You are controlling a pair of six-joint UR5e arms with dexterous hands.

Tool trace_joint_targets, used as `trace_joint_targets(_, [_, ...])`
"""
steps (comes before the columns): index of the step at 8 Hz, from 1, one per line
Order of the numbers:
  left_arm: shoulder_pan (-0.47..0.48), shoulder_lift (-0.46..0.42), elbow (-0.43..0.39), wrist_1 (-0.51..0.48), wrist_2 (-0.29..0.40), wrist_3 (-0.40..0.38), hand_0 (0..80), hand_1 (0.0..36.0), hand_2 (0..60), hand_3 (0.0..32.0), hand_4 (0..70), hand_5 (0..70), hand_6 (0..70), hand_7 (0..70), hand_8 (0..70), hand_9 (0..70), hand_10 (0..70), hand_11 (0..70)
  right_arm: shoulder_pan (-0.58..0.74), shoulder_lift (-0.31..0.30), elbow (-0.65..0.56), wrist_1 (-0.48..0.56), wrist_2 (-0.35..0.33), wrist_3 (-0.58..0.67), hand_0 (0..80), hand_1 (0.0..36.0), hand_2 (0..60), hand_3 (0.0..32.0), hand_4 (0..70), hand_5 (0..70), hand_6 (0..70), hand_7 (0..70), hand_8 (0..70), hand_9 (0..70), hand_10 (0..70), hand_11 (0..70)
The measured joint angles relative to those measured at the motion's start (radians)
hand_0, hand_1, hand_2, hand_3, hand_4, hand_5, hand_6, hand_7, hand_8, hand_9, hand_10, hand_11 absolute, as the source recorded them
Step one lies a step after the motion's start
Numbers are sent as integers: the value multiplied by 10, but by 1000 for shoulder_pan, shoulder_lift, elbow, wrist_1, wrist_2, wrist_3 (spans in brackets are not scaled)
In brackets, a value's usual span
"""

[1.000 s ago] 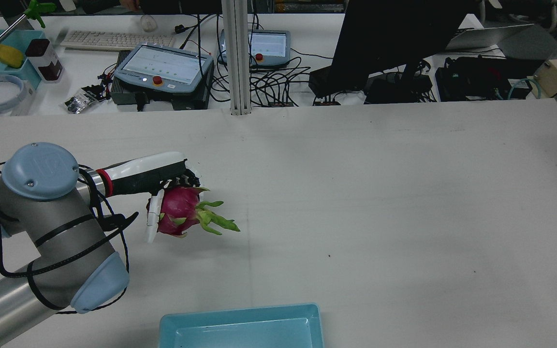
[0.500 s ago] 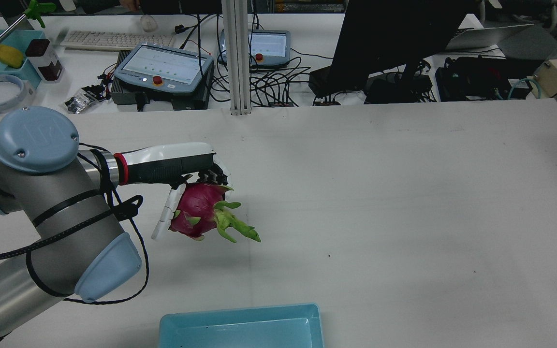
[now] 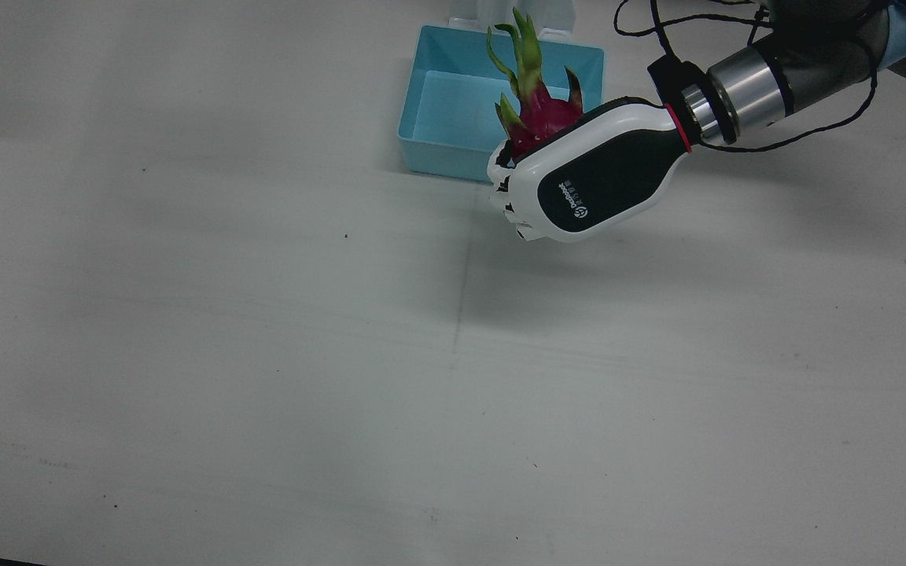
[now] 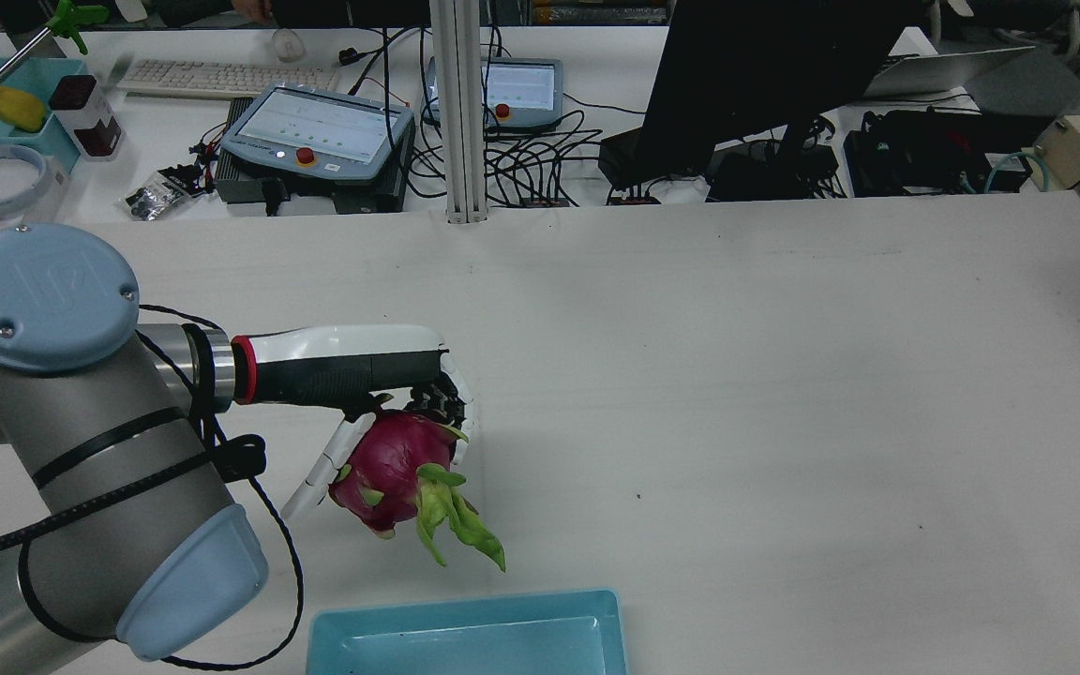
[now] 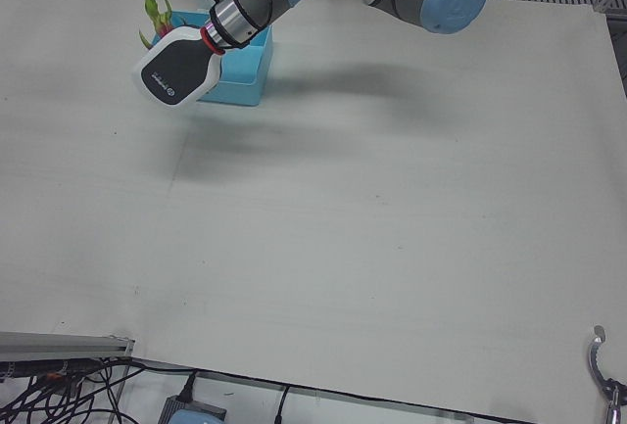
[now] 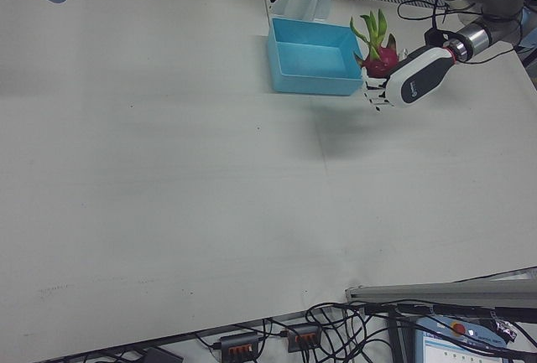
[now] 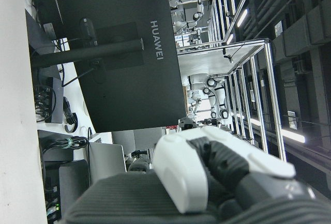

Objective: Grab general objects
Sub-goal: 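Carry the dragon fruit with the left hand over the blue tray, then open the left hand to release the dragon fruit into the tray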

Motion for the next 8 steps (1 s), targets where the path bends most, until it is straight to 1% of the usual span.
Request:
trace_joint_targets(2, [103, -13, -21, 10, -3, -7, 800, 314, 600, 0, 700, 700, 700, 700, 700, 700, 700, 700, 0, 0, -1, 0, 0, 0, 0, 0, 0, 0, 0, 0, 0, 0, 0, 0, 0, 0])
trace_joint_targets(4, [181, -32, -31, 12, -14, -21, 800, 310, 600, 0, 700, 700, 700, 700, 700, 700, 700, 700, 0, 0, -1, 0, 0, 0, 0, 0, 0, 0, 0, 0, 0, 0, 0, 0, 0, 0])
trace_joint_targets(5, [199, -37, -35, 11, -15, -35, 800, 290, 600, 0, 700, 700, 700, 700, 700, 700, 700, 700, 0, 0, 0, 0, 0, 0, 0, 0, 0, 0, 0, 0, 0, 0, 0, 0, 0, 0])
trace_joint_targets(6, [216, -40, -43, 12, -15, -45, 786, 239, 438, 0, 700, 700, 700, 700, 658, 700, 564, 700, 0, 0, 0, 0, 0, 0, 0, 0, 0, 0, 0, 0, 0, 0, 0, 0, 0, 0])
trace_joint_targets(7, [236, -41, -51, 13, -14, -51, 677, 231, 236, 0, 700, 700, 527, 700, 386, 541, 303, 445, 0, 0, 0, 0, 0, 0, 0, 0, 0, 0, 0, 0, 0, 0, 0, 0, 0, 0])
trace_joint_targets(8, [256, -41, -57, 15, -14, -53, 661, 262, 104, 0, 311, 578, 205, 528, 146, 268, 182, 288, 0, 0, 0, 0, 0, 0, 0, 0, 0, 0, 0, 0, 0, 0, 0, 0, 0, 0])
